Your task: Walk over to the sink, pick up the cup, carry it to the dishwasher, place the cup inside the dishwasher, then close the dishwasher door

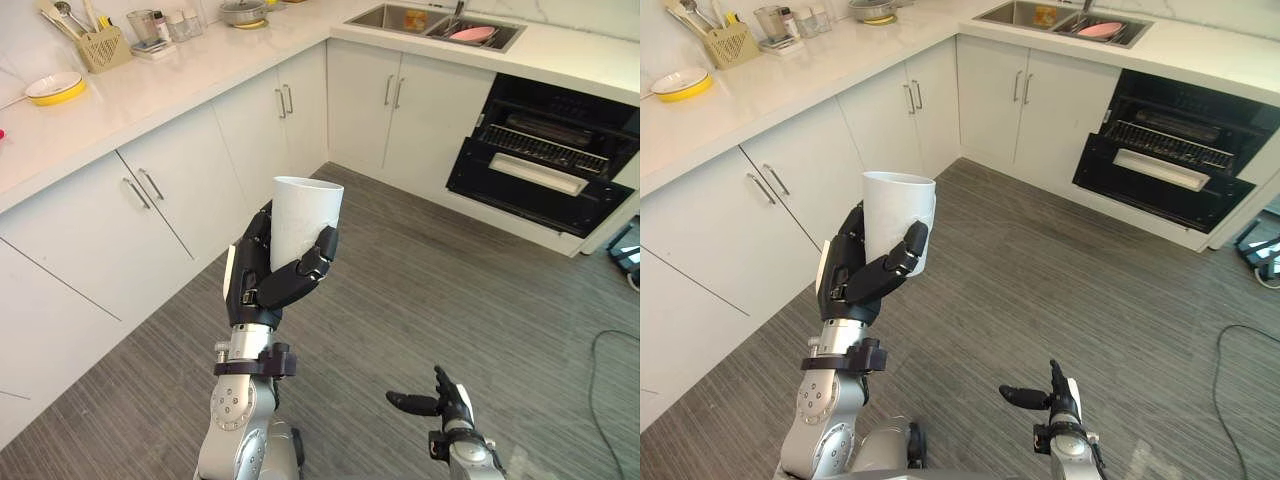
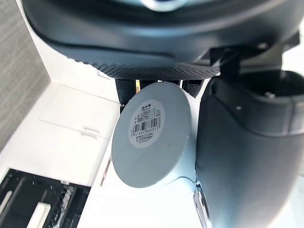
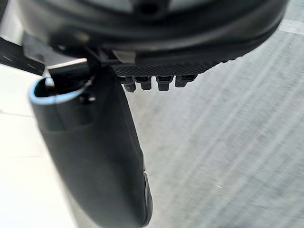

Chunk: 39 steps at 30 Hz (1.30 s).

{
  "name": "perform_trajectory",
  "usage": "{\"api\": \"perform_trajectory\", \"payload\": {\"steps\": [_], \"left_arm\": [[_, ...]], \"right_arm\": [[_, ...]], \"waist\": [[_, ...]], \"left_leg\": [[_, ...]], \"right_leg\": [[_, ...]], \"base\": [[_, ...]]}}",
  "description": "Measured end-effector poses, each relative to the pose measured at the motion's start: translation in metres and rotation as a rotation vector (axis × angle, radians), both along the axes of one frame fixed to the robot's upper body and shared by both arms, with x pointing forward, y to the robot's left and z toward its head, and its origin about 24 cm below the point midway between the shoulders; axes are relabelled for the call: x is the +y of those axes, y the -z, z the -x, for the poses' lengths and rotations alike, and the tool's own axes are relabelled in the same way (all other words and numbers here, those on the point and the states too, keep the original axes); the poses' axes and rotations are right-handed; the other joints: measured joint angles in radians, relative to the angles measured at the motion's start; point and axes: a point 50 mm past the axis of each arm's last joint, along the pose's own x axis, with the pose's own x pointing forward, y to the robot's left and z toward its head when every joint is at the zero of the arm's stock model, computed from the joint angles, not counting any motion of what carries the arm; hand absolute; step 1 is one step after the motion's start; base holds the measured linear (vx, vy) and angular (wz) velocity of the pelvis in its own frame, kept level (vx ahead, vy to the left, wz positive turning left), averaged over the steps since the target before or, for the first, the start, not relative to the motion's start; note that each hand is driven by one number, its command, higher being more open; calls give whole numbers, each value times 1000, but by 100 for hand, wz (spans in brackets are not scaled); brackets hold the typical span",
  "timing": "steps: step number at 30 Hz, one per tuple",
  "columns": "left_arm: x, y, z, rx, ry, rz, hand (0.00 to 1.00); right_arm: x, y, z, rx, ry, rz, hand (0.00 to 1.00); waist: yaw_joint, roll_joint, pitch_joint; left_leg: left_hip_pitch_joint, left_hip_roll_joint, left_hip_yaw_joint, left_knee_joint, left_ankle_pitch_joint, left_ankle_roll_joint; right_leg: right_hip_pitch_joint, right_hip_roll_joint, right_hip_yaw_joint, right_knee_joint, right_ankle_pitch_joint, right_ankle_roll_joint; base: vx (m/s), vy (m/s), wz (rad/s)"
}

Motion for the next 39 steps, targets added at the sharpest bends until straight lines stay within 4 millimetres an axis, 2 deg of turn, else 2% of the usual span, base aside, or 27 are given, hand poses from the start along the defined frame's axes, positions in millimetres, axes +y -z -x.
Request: {"api": "perform_trajectory", "payload": {"steps": [3, 5, 6, 8, 10, 12, 14, 15, 16, 17, 19, 20, 21, 22, 23, 25, 26, 28, 29, 30, 31, 32, 33, 34, 35, 38, 39], "left_arm": [[7, 3, 1, 20, -25, -18, 0], [5, 5, 2, 31, 1, -44, 0], [5, 5, 3, 28, 16, -59, 0], [3, 3, 5, 22, 29, -64, 0], [-1, -4, 7, -7, 48, -53, 0], [-6, -9, 9, -36, 74, -42, 0], [-12, -8, 10, -36, 101, -34, 0], [-12, -7, 10, -35, 104, -34, 0], [-13, -4, 9, -23, 107, -34, 0], [-14, 2, 8, 2, 108, -36, 0], [-18, 15, 6, 76, 109, -26, 0], [-20, 19, 4, 99, 105, -16, 0], [-21, 21, 3, 113, 101, -7, 0], [-22, 24, 3, 135, 94, 6, 0], [-23, 24, 3, 135, 96, 12, 0], [-23, 19, 5, 110, 99, 24, 0], [-22, 17, 5, 101, 97, 27, 0], [-19, 11, 5, 65, 87, 34, 0], [-17, 13, 5, 73, 81, 32, 0], [-16, 15, 5, 79, 78, 29, 0], [-14, 19, 5, 97, 73, 31, 0], [-14, 20, 5, 103, 70, 31, 0], [-12, 23, 6, 118, 58, 31, 0], [-8, 26, 7, 129, 47, 18, 0], [-3, 27, 6, 133, 28, 9, 0], [3, 29, 6, 149, 7, -8, 0], [2, 29, 6, 152, 10, -11, 0]], "right_arm": [[1, 1, 1, 11, 0, -11, 100], [2, 1, 0, 5, 4, -15, 100], [4, 0, -2, -6, 2, -23, 100], [13, -4, -8, -38, -6, -47, 100], [22, -7, -12, -69, -7, -75, 100], [29, -9, -16, -88, -11, -94, 100], [31, -9, -16, -88, -19, -98, 100], [31, -9, -15, -87, -19, -98, 100], [29, -9, -15, -84, -20, -92, 100], [26, -7, -12, -70, -20, -84, 100], [14, -6, -8, -48, -25, -52, 100], [12, -6, -9, -48, -27, -47, 100], [11, -6, -8, -48, -26, -44, 100], [11, -8, -5, -55, -24, -43, 100], [12, -9, -3, -66, -19, -47, 100], [9, -14, -2, -103, -5, -34, 100], [8, -15, -4, -113, -5, -31, 100], [4, -17, -9, -124, -10, -18, 100], [6, -15, -12, -113, -15, -21, 100], [5, -13, -11, -102, -15, -20, 100], [3, -8, -5, -66, -13, -17, 100], [1, -6, -3, -52, -12, -12, 100], [-2, -2, 5, -11, -11, -7, 100], [3, 2, 9, 16, -8, -22, 100], [7, 4, 11, 23, -6, -33, 100], [7, 3, 10, 16, -4, -34, 100], [7, 2, 8, 9, -4, -31, 100]], "waist": [[13, -9, 5], [15, -12, 5], [14, -20, 9], [-7, -23, 12], [-15, -22, 13], [-31, -21, 14], [-43, -19, 14], [-47, -21, 12], [-58, -24, 9], [-69, -31, 1], [-68, 33, -16], [-78, 35, -13], [-82, 37, -11], [-80, 38, -9], [-73, 38, -8], [-44, 36, -9], [-36, 31, -11], [-14, 39, -17], [-4, 35, -14], [-2, 31, -12], [-2, 28, -10], [-1, 29, -10], [2, 32, -12], [3, 15, -18], [-10, -3, -16], [1, -18, -11], [1, -18, -11]], "left_leg": [[-39, -1, 26, 147, -137, 21], [27, -5, 58, 156, -198, 33], [74, -14, 73, 140, -219, 39], [179, -24, 91, 95, -254, 45], [255, -23, 98, 40, -276, 49], [321, -22, 98, -16, -287, 35], [407, -18, 107, -81, -294, 1], [421, -17, 114, -92, -295, -1], [453, -16, 115, -108, -303, -15], [495, -17, 106, -118, -320, -43], [523, 42, 99, -108, -312, -80], [513, 60, 83, -34, -281, -115], [499, 80, 72, 44, -257, -127], [437, 122, 39, 260, -166, -127], [382, 155, 22, 429, -157, -138], [263, 206, 46, 645, -189, -110], [226, 212, 57, 657, -204, -103], [107, 212, 64, 587, -258, -69], [76, 185, 60, 461, -268, -45], [68, 164, 53, 387, -268, -43], [43, 97, 3, 197, -231, -40], [41, 73, -20, 126, -200, -42], [56, 35, -60, 7, -50, -46], [79, 7, -33, -2, -36, -17], [62, -10, -23, 35, -75, 3], [56, -3, 35, 145, -188, 40], [74, -4, 45, 140, -202, 40]], "right_leg": [[-21, -29, 82, 69, 13, 24], [-119, -60, 121, 345, 29, 41], [-190, -81, 145, 517, 70, 46], [-324, -83, 159, 797, 54, 24], [-431, -64, 113, 869, 26, -14], [-524, -44, 53, 815, 6, -45], [-589, -11, -32, 588, 8, -55], [-599, -4, -48, 522, 19, -62], [-605, 17, -72, 377, 77, -80], [-593, 39, -74, 316, 226, -131], [-575, 75, -115, 364, 183, -162], [-538, 85, -128, 364, 146, -170], [-504, 97, -134, 349, 137, -174], [-412, 123, -134, 292, 130, -181], [-334, 143, -130, 235, 129, -182], [-198, 169, -101, 121, 128, -181], [-176, 170, -92, 97, 127, -180], [-121, 168, -52, 31, 114, -144], [-98, 152, -28, 21, 104, -125], [-88, 140, -19, 19, 94, -111], [-68, 104, -3, 21, 59, -87], [-66, 90, 3, 26, 46, -73], [-56, 68, 33, 41, 20, -37], [-48, 40, 58, 45, 8, -14], [-47, 20, 84, 33, 12, -9], [-47, -8, 144, 58, 26, 15], [-63, -12, 151, 103, 26, 16]], "base": [[329, 243, -15], [402, 289, -44], [432, 252, -37], [358, 121, -26], [345, 44, -12], [368, -19, 1], [477, -68, 3], [469, -81, 15], [535, -113, 25], [518, -115, 24], [822, -162, 2], [789, -183, -1], [614, -194, 11], [462, -137, 5], [431, -104, -1], [438, -55, -28], [460, -22, -47], [366, 92, -47], [320, 160, -42], [367, 268, -38], [245, 190, -23], [385, 338, -38], [299, 261, -44], [475, 361, -37], [348, 229, -22], [448, 309, -47], [415, 288, -55]]}}
